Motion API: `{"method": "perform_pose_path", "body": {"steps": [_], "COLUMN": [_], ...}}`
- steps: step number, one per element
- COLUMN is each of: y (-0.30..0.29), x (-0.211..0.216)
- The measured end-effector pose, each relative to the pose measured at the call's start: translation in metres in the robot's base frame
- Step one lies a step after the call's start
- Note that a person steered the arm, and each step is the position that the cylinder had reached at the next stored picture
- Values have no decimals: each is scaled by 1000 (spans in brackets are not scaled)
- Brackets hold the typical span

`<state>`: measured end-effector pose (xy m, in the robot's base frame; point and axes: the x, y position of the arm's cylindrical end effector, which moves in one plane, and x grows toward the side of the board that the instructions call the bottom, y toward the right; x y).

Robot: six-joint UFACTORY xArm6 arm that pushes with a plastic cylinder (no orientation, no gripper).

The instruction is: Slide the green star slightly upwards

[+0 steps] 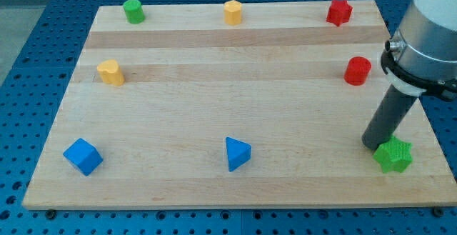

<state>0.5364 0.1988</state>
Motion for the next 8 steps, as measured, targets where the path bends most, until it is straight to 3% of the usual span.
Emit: {"method": "perform_pose_path", "body": {"steps": [6,8], "y": [0,63], "x": [-39,-20]}}
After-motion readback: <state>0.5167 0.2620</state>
